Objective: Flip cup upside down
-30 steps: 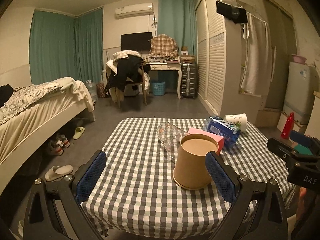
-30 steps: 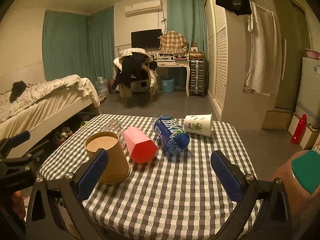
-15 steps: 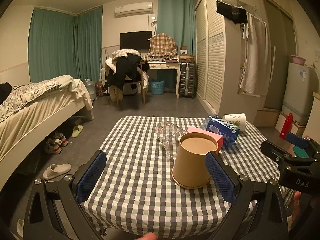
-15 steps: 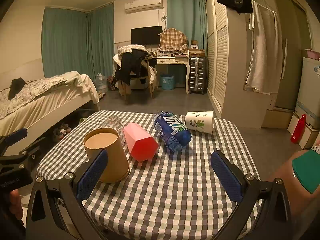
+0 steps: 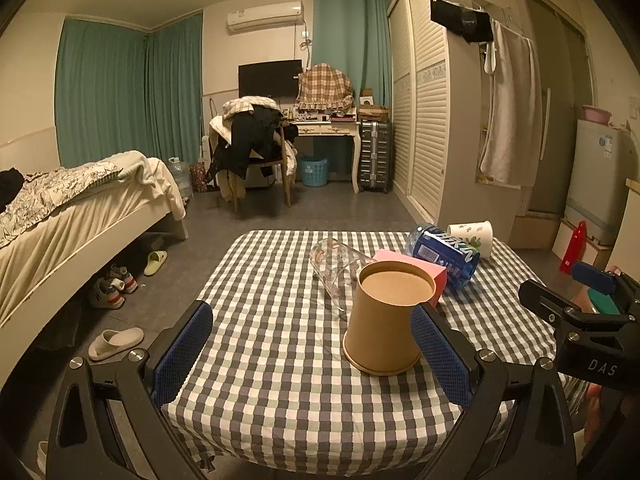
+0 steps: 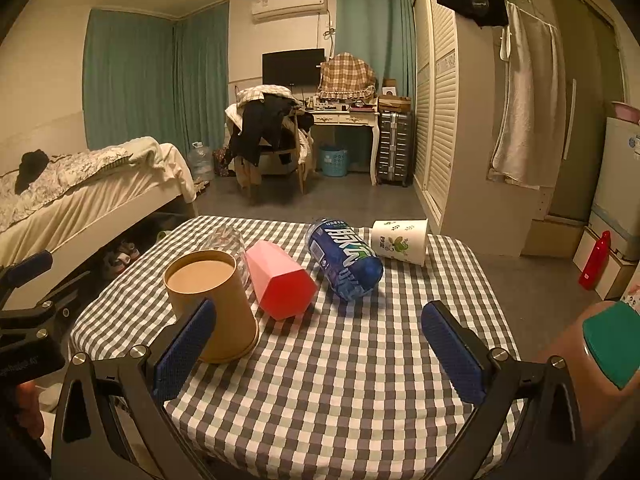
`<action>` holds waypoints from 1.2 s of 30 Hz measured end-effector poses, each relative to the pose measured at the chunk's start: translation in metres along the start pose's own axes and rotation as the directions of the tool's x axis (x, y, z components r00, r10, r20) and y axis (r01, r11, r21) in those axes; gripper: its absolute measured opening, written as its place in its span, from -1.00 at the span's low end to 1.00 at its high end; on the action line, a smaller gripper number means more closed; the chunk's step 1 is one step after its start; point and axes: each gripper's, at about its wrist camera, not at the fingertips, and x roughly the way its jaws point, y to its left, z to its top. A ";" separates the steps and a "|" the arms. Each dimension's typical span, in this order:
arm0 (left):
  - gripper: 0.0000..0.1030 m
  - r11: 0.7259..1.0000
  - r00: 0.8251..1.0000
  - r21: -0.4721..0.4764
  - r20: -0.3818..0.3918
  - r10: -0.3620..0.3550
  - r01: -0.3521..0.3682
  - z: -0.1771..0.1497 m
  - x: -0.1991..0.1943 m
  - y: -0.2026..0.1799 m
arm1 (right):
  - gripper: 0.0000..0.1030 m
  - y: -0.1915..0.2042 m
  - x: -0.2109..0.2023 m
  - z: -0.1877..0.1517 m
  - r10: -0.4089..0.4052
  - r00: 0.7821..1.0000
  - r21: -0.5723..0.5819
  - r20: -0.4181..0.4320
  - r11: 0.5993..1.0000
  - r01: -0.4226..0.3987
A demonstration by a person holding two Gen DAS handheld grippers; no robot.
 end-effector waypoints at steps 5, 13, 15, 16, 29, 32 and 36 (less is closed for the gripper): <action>0.98 1.000 1.000 0.002 -0.002 0.003 -0.003 -0.001 0.001 -0.001 | 0.99 0.000 0.003 -0.002 -0.003 1.000 -0.007 -0.005 1.000 0.003; 0.98 1.000 1.000 0.006 -0.011 0.005 -0.005 -0.003 0.003 0.000 | 0.99 0.001 0.006 -0.004 -0.005 1.000 -0.010 -0.014 1.000 0.005; 0.98 1.000 1.000 0.006 -0.013 0.004 -0.004 -0.003 0.003 0.000 | 0.99 0.001 0.006 -0.004 -0.005 1.000 -0.011 -0.014 1.000 0.005; 0.98 1.000 1.000 0.008 -0.014 0.005 -0.004 -0.003 0.003 0.000 | 0.99 0.001 0.006 -0.004 -0.005 1.000 -0.011 -0.014 1.000 0.005; 0.98 1.000 1.000 0.008 -0.014 0.005 -0.005 -0.003 0.004 0.000 | 0.99 0.002 0.007 -0.004 -0.008 1.000 -0.009 -0.017 1.000 0.008; 0.98 1.000 1.000 0.008 -0.014 0.005 -0.005 -0.003 0.004 0.000 | 0.99 0.002 0.006 -0.004 -0.009 1.000 -0.009 -0.018 1.000 0.009; 0.98 1.000 1.000 0.008 -0.016 0.006 -0.005 -0.004 0.003 0.001 | 0.99 0.002 0.006 -0.004 -0.009 1.000 -0.009 -0.018 1.000 0.008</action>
